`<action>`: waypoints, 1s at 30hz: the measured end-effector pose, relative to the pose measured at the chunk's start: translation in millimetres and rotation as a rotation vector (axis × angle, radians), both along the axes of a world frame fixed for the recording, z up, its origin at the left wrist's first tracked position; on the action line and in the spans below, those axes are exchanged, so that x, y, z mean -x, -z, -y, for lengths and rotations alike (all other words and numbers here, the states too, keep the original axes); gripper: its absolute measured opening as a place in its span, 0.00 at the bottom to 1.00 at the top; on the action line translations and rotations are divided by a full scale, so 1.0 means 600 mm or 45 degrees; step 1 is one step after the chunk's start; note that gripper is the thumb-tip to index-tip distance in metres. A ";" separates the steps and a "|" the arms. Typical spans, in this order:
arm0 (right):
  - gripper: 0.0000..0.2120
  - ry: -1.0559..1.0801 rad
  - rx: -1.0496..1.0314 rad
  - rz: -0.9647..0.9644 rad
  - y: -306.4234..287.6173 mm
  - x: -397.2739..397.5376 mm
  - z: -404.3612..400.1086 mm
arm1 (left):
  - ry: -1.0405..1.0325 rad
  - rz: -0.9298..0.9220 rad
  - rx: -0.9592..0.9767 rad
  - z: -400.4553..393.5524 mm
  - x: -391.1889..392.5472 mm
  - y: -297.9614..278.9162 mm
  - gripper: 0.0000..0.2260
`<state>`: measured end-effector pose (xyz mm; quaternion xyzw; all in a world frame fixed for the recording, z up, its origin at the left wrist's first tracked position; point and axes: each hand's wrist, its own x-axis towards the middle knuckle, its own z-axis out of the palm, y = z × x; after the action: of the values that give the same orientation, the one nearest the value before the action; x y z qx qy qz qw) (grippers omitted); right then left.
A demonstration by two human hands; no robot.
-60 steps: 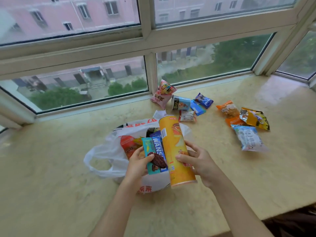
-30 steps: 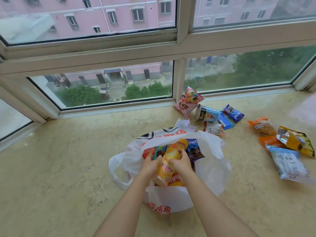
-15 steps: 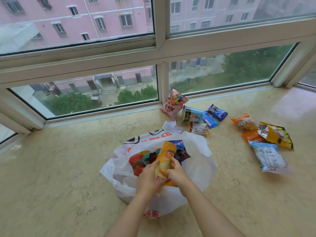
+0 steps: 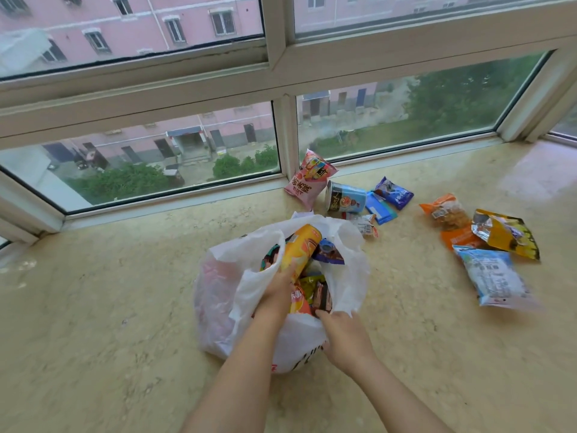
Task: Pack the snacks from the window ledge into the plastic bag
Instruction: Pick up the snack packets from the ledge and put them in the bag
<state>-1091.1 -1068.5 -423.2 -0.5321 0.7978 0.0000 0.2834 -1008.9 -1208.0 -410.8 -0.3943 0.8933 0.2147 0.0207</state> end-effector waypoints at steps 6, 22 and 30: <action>0.17 -0.254 0.952 -0.168 -0.001 -0.025 -0.037 | -0.081 0.155 0.115 0.003 -0.032 0.005 0.24; 0.14 -0.015 0.946 -0.315 0.003 0.009 -0.102 | -0.033 -0.071 0.325 -0.089 -0.016 -0.008 0.20; 0.22 0.236 0.675 -0.448 -0.003 0.101 -0.168 | 0.249 -0.232 0.354 -0.170 0.086 -0.035 0.23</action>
<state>-1152.0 -967.6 -421.2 -0.5042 0.8519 -0.1416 -0.0084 -1060.3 -1106.0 -389.6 -0.2836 0.9466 0.1211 -0.0942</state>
